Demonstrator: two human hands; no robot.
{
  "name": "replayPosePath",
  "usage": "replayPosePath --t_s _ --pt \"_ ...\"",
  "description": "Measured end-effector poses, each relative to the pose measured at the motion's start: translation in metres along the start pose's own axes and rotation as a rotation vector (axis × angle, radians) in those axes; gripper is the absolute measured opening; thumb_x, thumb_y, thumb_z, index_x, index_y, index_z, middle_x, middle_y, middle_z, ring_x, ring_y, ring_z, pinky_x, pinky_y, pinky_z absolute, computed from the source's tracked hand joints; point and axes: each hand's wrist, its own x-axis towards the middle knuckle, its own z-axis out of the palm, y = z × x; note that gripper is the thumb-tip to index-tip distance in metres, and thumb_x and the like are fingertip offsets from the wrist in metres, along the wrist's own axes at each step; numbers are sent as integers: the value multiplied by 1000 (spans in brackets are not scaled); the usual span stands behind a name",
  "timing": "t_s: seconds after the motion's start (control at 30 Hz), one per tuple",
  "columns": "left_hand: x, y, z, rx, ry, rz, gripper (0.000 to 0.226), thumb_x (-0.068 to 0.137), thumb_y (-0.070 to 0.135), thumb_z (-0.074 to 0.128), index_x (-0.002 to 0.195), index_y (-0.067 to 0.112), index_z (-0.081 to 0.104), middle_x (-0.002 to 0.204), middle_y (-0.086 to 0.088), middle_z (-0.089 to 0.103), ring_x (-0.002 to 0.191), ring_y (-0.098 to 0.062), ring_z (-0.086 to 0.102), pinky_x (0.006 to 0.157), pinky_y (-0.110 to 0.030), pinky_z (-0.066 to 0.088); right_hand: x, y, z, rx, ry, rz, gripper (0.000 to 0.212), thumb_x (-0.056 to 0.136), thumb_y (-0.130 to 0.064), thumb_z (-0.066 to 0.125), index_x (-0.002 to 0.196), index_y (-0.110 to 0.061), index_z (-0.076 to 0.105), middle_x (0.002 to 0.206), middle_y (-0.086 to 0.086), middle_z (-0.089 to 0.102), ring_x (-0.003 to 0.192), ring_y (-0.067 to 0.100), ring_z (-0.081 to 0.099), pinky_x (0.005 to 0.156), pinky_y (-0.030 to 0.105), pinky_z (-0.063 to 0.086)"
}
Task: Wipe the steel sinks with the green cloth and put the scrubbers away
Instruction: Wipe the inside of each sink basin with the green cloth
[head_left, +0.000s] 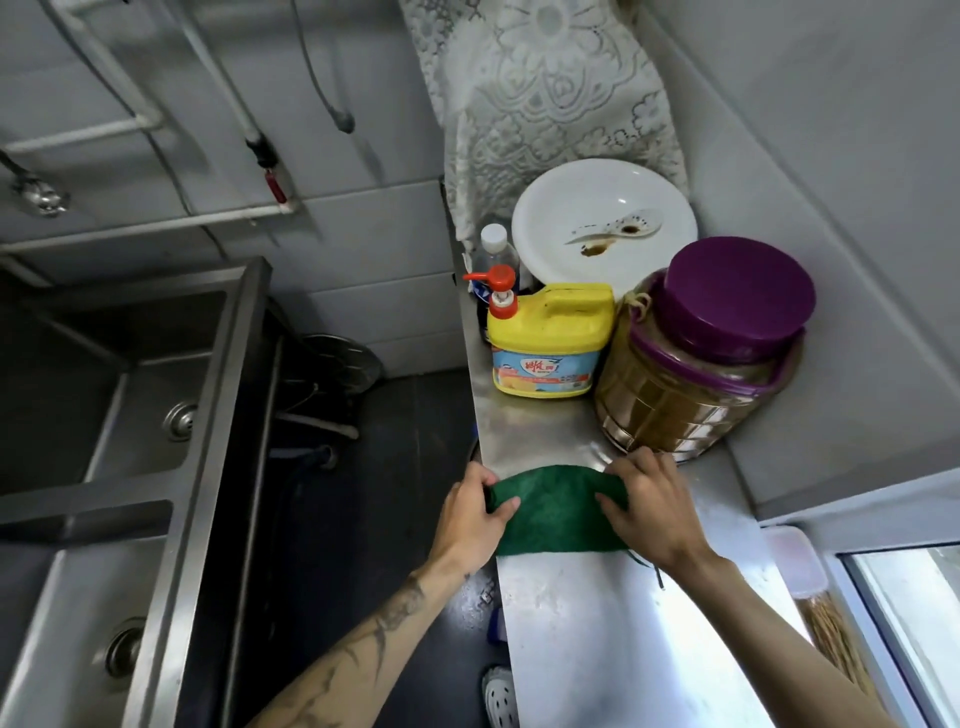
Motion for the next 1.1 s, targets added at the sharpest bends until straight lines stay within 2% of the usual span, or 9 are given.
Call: replayPosePath --t_s 0.1,0.2,0.33,0.43,0.6,0.73,0.87,1.03,1.1 --pt "-12 -4 -14 -102 -6 -11 28 99 38 67 103 25 43 77 -2 53 66 -15 48 59 -31 39 -8 -10 -16 281 1 10 18 86 -32 75 99 -27 64 92 -5 63 92 24 59 79 39 47" --pt "-35 -2 -42 -196 79 31 25 103 35 62 111 21 43 76 2 50 62 -7 48 54 -19 38 -13 -42 -39 644 -68 42 14 91 -31 74 94 -28 61 81 -4 69 79 17 66 70 42 53" --pt "-78 -16 -93 -402 233 39 24 103 36 61 119 27 47 104 -7 67 90 -22 69 84 -42 62 -19 -111 -59 862 -98 -2 12 91 -25 75 96 -20 65 89 0 74 80 8 71 68 31 59" --pt "-129 -41 -134 -512 396 41 20 103 32 63 118 30 50 111 3 68 97 -1 71 91 -42 63 -34 -178 -60 935 -161 -82 13 92 -17 74 99 -15 64 92 -1 74 77 1 70 61 15 53" --pt "-242 -120 -185 -591 708 -100 22 100 37 67 118 35 55 110 2 71 101 -13 73 90 -45 63 -86 -297 -27 880 -395 -254 19 87 -28 75 100 -20 63 89 1 77 82 11 75 66 24 59" --pt "-354 -201 -205 -681 960 -260 18 101 38 66 116 32 58 109 5 71 99 7 67 85 -15 54 -160 -400 19 762 -541 -446 10 92 -17 73 98 -16 64 85 4 76 72 1 71 60 11 51" --pt "-459 -278 -203 -815 1156 -445 33 91 64 60 109 36 59 106 6 74 101 -9 71 94 -38 60 -247 -484 71 633 -632 -602 12 89 -22 77 96 -24 67 83 -6 76 79 2 70 63 9 48" --pt "-554 -360 -178 -794 1266 -677 21 105 47 52 119 32 51 115 13 67 103 -3 64 95 -32 54 -341 -559 145 510 -773 -754 14 92 -30 74 100 -29 63 90 -4 73 87 11 69 65 19 51" --pt "-578 -386 -164 -792 1259 -741 23 105 46 54 123 33 48 116 11 70 103 -8 70 92 -35 60 -369 -577 169 447 -847 -813 14 93 -30 72 101 -32 61 92 -6 72 89 8 67 66 14 50"
